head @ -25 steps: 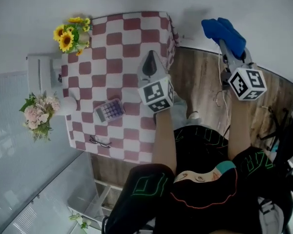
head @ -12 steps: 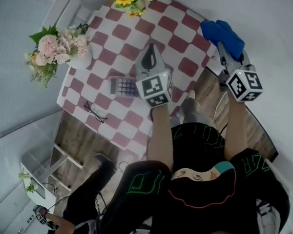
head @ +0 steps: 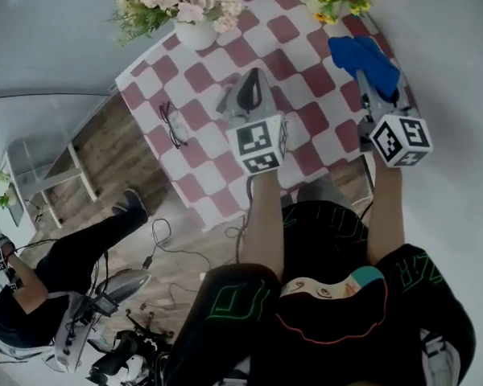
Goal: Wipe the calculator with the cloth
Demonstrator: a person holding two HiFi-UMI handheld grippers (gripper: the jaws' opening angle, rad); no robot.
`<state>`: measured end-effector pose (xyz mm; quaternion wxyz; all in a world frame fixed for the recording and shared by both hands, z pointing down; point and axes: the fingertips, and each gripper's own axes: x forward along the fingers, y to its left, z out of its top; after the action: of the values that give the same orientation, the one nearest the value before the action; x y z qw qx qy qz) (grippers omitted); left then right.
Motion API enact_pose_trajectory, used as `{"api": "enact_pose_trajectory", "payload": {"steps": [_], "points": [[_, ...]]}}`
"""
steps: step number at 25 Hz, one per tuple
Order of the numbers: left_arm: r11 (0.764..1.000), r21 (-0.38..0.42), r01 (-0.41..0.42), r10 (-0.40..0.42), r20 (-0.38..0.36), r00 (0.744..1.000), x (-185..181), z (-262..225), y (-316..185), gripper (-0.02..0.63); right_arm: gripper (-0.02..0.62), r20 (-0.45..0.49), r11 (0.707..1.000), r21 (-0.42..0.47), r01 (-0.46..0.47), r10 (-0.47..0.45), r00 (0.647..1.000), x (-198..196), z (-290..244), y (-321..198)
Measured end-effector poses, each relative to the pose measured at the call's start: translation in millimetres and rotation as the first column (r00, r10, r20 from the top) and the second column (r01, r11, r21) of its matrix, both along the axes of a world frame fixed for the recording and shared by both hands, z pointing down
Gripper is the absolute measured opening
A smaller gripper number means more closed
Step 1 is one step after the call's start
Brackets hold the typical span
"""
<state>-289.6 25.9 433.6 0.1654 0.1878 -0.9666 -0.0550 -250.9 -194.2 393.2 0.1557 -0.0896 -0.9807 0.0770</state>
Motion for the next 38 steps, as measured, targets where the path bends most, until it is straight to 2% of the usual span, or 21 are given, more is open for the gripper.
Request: {"api": "enact_pose_trajectory", "payload": {"steps": [4,10,14,17,19,23,26,30,33,35,38], "points": [[0.985,-0.009,0.173,-0.173,-0.017,0.985,8,4,43,0.011,0.092,-0.017,0.987,-0.018,0.159,-0.159,0.987,-31,14,34],[0.918,-0.033,0.395,-0.396,-0.044,0.917,46,12,99,0.011,0.092,-0.032,0.932,-0.024,0.361,-0.362,0.932,-50,28,85],[0.86,-0.046,0.509,-0.511,-0.07,0.857,82,20,123,0.011,0.092,-0.039,0.861,-0.017,0.508,-0.509,0.86,-49,37,133],[0.823,0.003,0.568,-0.565,-0.091,0.82,102,24,132,0.011,0.092,-0.041,0.801,0.016,0.598,-0.597,0.801,-47,42,164],[0.808,0.033,0.588,-0.583,-0.097,0.807,109,26,135,0.011,0.092,-0.047,0.763,0.039,0.645,-0.643,0.764,-45,46,184],[0.795,0.042,0.605,-0.599,-0.106,0.794,119,30,140,0.009,0.092,-0.057,0.69,0.106,0.716,-0.715,0.697,-42,49,223],[0.786,0.042,0.617,-0.61,-0.111,0.785,125,35,146,0.011,0.092,-0.064,0.617,0.172,0.768,-0.771,0.634,-41,57,255],[0.76,0.049,0.648,-0.638,-0.128,0.759,136,47,157,0.011,0.092,-0.11,0.481,0.283,0.83,-0.843,0.526,-36,79,294],[0.748,0.073,0.659,-0.648,-0.134,0.75,145,48,162,0.011,0.092,-0.14,0.385,0.378,0.842,-0.875,0.463,-31,92,313],[0.742,0.082,0.665,-0.654,-0.127,0.746,148,43,165,0.011,0.092,-0.164,0.309,0.447,0.84,-0.894,0.416,-28,99,325],[0.734,0.075,0.675,-0.665,-0.119,0.737,152,40,171,0.011,0.092,-0.225,0.168,0.536,0.827,-0.916,0.332,-20,114,339]]}}
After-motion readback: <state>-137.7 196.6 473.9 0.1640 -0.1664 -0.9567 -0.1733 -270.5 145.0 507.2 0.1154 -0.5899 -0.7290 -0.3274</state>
